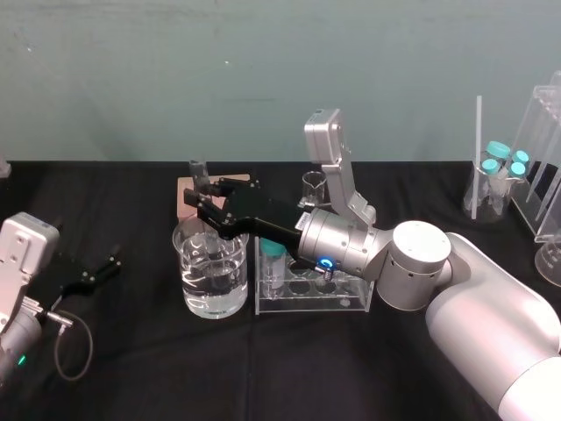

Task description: Hold the test tube with one hand and immerse one end into the beaker, then return it to the test tube rack.

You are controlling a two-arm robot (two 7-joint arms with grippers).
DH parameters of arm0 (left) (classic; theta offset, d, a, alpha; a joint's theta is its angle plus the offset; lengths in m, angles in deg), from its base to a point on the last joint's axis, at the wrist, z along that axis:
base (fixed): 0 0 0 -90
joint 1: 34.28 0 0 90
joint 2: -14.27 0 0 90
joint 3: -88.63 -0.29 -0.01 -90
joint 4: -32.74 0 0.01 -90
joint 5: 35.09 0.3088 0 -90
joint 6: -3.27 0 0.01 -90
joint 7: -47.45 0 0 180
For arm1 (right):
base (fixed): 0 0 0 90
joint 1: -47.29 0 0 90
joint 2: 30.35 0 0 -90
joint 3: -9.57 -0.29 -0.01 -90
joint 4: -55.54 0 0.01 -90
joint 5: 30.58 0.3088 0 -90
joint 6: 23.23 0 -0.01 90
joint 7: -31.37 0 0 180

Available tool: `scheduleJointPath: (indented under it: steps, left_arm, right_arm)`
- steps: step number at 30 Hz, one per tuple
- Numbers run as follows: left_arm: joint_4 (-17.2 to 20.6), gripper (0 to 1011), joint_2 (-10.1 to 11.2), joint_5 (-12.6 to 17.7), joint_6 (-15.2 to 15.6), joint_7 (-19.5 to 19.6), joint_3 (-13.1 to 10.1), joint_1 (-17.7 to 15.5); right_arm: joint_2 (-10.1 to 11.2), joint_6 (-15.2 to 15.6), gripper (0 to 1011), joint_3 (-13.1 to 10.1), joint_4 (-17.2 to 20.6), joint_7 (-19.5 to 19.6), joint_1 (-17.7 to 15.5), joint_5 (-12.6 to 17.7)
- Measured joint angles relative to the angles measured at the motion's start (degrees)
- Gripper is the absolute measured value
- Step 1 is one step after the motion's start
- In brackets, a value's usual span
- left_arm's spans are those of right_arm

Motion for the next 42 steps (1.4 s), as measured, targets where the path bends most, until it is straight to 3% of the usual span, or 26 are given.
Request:
scheduleJointPath:
  steps: [42]
  left_arm:
    - [0.0, 1000, 0.0, 0.0, 0.0, 0.0, 0.0, 0.0]
  right_arm:
    - [0.3, -0.2, 230, -0.1, 0.7, 0.2, -0.3, 0.2]
